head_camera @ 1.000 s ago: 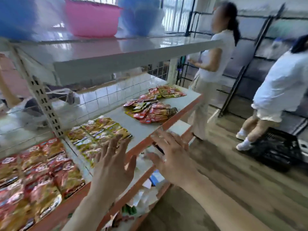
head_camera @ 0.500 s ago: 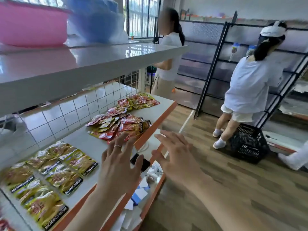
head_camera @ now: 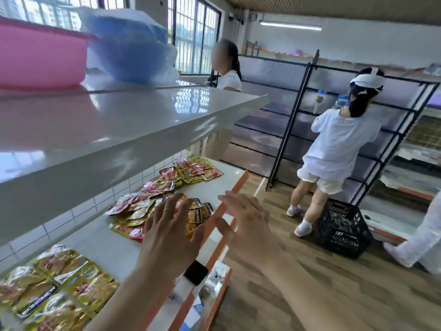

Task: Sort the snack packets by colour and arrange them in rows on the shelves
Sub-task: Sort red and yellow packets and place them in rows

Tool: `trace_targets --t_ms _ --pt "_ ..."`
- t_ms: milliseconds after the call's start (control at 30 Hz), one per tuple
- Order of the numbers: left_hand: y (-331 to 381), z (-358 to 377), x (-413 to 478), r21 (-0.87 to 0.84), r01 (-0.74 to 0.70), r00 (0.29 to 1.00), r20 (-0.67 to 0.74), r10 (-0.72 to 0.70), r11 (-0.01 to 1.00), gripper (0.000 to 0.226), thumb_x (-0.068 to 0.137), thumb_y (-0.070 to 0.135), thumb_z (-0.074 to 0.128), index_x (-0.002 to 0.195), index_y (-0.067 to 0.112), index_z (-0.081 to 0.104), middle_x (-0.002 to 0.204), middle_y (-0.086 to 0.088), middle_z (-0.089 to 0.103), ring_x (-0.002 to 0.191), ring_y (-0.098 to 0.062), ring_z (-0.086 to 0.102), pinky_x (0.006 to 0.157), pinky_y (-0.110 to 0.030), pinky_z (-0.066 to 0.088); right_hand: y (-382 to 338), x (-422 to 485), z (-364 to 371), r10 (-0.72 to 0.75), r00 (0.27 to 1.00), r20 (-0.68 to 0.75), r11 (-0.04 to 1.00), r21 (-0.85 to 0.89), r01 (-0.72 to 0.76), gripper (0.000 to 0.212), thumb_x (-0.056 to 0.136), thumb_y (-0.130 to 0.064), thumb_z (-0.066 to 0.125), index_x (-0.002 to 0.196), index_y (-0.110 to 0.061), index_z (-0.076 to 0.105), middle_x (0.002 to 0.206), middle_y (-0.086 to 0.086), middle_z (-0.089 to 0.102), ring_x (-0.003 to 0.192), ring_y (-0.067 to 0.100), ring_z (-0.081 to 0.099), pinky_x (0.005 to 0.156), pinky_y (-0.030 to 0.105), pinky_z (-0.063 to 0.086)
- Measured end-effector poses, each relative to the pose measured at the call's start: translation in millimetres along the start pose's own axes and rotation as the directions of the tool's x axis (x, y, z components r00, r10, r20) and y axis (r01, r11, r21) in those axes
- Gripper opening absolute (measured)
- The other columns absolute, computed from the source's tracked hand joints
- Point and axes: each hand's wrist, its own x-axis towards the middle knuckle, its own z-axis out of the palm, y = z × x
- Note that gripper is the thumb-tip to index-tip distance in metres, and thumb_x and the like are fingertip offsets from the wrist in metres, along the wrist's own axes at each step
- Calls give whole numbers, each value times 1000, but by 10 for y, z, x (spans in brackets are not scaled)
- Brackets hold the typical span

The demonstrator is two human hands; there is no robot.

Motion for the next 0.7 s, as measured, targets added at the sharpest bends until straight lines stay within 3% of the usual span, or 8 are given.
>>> trace_targets --t_ms 100,233,333,700 --pt "-20 29 39 35 -17 999 31 16 999 67 96 62 40 154 32 26 165 6 15 150 -20 13 121 -41 17 18 66 44 9 1000 -14 1000 6 -9 51 99 -47 47 148 -34 38 156 -17 31 145 8 16 116 33 13" --pt "-68 60 70 37 3 999 45 -4 999 75 87 65 30 154 33 26 164 6 16 151 -21 14 121 -42 17 96 145 130 -2 1000 -17 999 39 2 51 99 -44 49 148 -32 39 155 -15 33 145 9 17 117 37 14" --pt "-102 129 113 45 20 999 44 -22 999 70 93 63 40 155 32 25 165 5 16 151 -21 12 121 -43 16 174 232 217 -16 1000 -19 999 44 16 52 99 -47 49 148 -32 39 155 -15 34 145 9 18 117 39 14" --pt "-288 546 625 153 188 978 58 -199 970 71 95 56 51 155 30 24 165 4 14 150 -23 12 119 -45 21 674 999 645 -108 994 33 985 142 102 52 97 -46 52 146 -30 43 153 -12 39 144 9 20 116 45 12"
